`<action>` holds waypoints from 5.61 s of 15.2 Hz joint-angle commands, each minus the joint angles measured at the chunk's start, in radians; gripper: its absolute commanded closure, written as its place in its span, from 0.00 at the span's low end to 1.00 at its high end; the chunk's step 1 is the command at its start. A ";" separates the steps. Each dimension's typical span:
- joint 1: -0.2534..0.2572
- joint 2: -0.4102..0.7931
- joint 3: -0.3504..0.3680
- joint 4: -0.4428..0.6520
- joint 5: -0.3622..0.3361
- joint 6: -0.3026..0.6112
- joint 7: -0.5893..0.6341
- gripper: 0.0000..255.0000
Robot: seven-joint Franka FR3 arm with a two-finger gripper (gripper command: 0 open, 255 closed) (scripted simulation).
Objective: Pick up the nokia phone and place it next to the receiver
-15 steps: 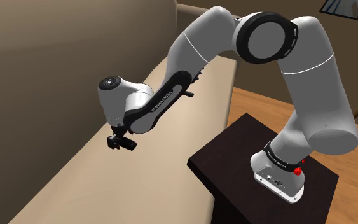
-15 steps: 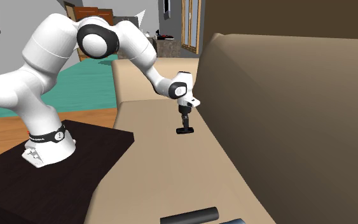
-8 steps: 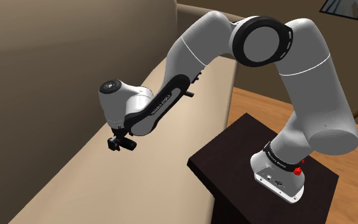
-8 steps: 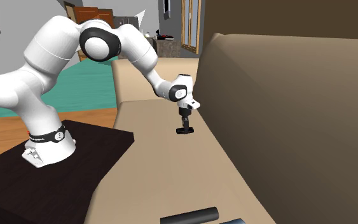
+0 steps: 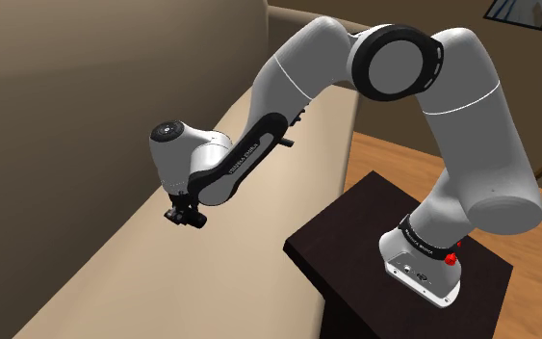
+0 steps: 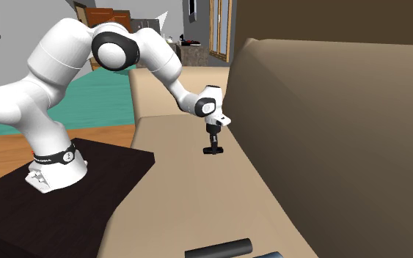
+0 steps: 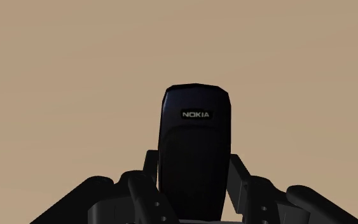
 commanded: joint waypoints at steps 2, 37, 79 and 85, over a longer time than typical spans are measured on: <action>0.000 0.000 0.000 0.000 0.000 0.000 0.000 1.00; -0.083 -0.312 0.118 -0.037 0.141 -0.267 -0.097 1.00; -0.445 -0.765 0.027 -0.342 0.384 -0.327 -0.653 1.00; -0.522 -0.789 -0.039 -0.371 0.401 -0.310 -0.804 1.00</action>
